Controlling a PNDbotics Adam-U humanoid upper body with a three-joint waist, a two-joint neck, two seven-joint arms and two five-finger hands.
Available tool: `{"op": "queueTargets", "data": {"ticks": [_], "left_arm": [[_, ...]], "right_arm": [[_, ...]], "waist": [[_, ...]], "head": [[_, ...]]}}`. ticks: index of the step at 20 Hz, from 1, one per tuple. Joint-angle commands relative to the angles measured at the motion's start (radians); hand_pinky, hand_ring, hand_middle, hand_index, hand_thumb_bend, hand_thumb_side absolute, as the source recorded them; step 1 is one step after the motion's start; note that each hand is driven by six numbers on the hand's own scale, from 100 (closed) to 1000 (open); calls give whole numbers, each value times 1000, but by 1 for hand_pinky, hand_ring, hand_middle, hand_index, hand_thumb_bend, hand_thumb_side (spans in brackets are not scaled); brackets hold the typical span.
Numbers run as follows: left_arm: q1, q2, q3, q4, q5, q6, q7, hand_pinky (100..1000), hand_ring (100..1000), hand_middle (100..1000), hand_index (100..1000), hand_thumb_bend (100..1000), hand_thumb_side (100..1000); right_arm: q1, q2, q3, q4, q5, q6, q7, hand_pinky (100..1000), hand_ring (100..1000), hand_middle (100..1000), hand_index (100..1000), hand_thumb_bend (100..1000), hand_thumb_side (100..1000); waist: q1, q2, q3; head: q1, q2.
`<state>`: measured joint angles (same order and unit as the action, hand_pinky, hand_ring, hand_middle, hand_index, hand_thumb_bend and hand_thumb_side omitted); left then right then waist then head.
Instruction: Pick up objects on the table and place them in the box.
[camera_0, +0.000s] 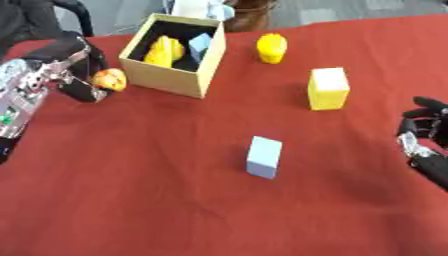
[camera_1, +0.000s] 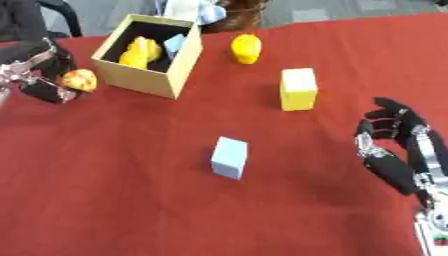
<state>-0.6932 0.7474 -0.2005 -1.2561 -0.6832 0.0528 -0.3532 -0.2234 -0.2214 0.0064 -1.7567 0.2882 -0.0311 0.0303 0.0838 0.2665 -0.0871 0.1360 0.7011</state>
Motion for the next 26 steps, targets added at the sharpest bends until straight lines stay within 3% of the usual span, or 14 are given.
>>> {"op": "queueTargets", "data": {"ticks": [1,3,5,8,12,18,19,23,26], "left_arm": [[-23,54,25,-29,-1,-4,1,506,450,425,581,363,100],[-65,84,66,-68,-27,-8,26,514,458,433,591,369,100],[-116,65,85,-65,-58,14,57,515,463,437,596,372,100],[-195,19,61,-2,-106,51,89,515,463,437,596,372,100],[-297,-22,40,92,-176,41,89,515,463,437,596,372,100],[-323,-40,49,134,-230,12,93,515,463,437,596,372,100],[-325,-43,51,138,-232,13,94,619,582,559,722,517,105],[-335,-134,139,229,-286,67,147,675,683,666,794,615,225],[-354,-212,173,316,-340,121,201,711,738,731,834,692,299]], "right_arm": [[-4,-7,-2,-8,-6,-2,1,654,673,671,859,100,375],[-1,-9,8,-6,-8,-4,9,654,673,671,859,100,376],[-5,-9,11,-6,-9,-6,12,654,672,671,859,100,375],[-7,-9,8,-6,-10,-5,11,654,672,671,859,100,375],[-8,-10,2,-7,-9,-4,5,654,672,671,859,100,375],[-7,-10,0,-8,-8,-3,3,654,672,671,859,100,375],[-8,-10,0,-8,-8,-3,3,655,672,671,859,100,369],[-42,-8,16,-17,-16,-11,19,656,672,672,859,100,367],[-51,-10,20,-19,-18,-12,26,656,672,672,859,100,366]], "waist": [[-4,-39,-6],[4,-47,-32],[8,-42,-47],[8,-39,-49],[7,-34,-38],[6,-33,-34],[6,-32,-37],[23,-3,-123],[31,1,-153]], "head": [[6,-8],[18,-7],[24,-14],[20,-19],[9,-24],[6,-25],[6,-26],[47,-57],[57,-64]]}}
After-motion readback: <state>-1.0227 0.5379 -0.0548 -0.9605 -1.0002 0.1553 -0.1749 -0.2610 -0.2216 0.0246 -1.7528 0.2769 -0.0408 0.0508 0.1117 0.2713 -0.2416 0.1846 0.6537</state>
